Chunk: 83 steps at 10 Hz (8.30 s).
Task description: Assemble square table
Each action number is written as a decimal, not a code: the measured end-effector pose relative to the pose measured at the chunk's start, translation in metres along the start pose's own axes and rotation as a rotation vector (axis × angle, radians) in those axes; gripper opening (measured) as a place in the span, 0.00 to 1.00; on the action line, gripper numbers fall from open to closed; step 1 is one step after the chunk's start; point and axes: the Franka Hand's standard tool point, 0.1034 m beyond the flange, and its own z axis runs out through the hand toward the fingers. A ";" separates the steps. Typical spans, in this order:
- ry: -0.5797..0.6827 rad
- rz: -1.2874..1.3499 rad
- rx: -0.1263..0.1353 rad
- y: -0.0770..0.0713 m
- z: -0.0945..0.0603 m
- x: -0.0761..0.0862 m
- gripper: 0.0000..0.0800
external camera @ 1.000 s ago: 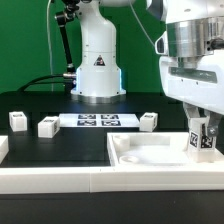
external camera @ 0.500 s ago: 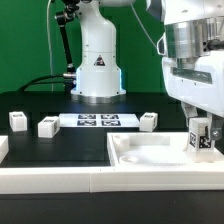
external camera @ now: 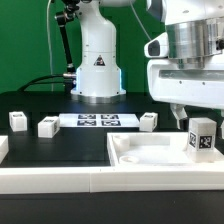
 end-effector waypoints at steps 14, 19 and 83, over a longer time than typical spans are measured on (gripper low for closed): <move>0.004 -1.067 -0.085 0.001 -0.002 -0.001 0.81; 0.004 -1.071 -0.087 0.002 -0.002 0.002 0.36; 0.057 -0.534 -0.091 0.020 -0.026 0.011 0.80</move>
Offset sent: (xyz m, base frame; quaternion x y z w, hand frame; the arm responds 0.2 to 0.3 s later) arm 0.0034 0.0016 0.0055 -0.0573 0.0203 -0.2559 0.9648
